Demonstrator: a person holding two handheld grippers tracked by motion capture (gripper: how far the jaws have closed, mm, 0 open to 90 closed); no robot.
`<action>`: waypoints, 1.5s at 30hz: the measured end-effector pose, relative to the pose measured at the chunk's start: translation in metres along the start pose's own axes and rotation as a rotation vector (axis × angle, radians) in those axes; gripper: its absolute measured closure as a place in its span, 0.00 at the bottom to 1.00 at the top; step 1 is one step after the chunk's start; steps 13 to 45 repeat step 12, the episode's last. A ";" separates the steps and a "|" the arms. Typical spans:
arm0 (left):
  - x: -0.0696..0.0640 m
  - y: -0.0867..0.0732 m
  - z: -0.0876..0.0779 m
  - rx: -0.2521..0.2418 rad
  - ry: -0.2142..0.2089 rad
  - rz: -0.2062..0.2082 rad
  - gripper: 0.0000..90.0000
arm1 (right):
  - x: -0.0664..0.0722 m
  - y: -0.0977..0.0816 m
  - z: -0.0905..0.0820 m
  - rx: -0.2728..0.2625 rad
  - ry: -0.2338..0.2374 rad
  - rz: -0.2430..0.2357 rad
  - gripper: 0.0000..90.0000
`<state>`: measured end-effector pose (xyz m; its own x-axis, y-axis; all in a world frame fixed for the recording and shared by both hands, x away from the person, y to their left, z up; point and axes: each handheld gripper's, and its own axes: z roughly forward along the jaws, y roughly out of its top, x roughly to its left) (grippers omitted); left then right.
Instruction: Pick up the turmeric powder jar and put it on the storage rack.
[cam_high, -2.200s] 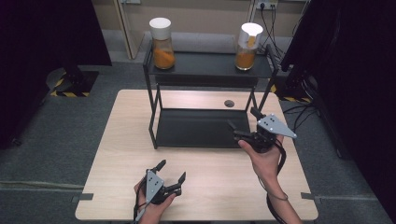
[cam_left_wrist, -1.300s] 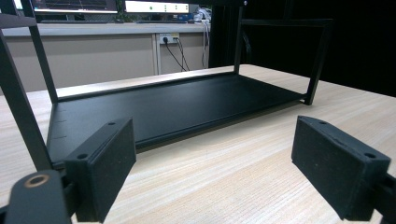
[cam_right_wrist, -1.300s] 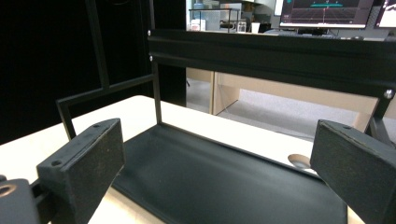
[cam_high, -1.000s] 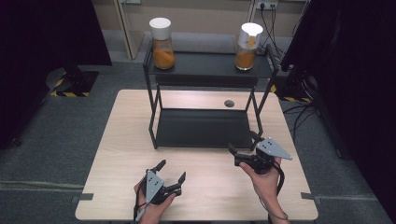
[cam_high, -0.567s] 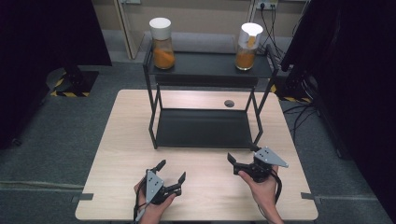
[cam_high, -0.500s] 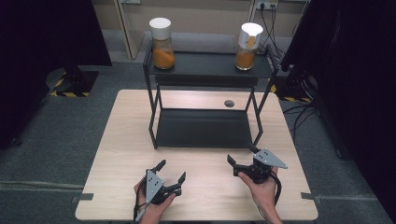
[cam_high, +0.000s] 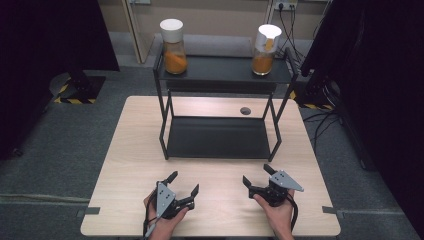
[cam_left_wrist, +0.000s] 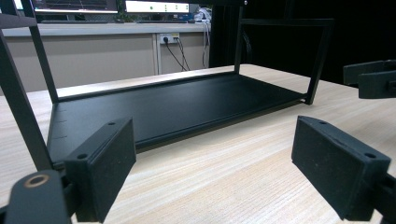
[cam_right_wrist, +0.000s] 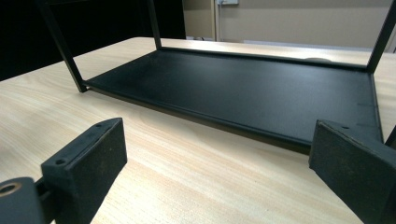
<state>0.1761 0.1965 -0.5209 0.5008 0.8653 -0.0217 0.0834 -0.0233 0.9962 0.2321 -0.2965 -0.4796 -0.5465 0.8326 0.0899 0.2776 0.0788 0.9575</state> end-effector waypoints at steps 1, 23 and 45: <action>0.000 0.000 0.000 -0.001 0.000 0.002 0.15 | -0.001 -0.002 0.001 0.007 -0.001 0.010 0.05; 0.001 0.001 0.001 0.005 -0.007 0.006 0.15 | 0.000 -0.001 0.000 -0.001 0.008 0.006 0.05; 0.001 0.001 0.001 0.005 -0.007 0.006 0.15 | 0.000 -0.001 0.000 -0.001 0.008 0.006 0.05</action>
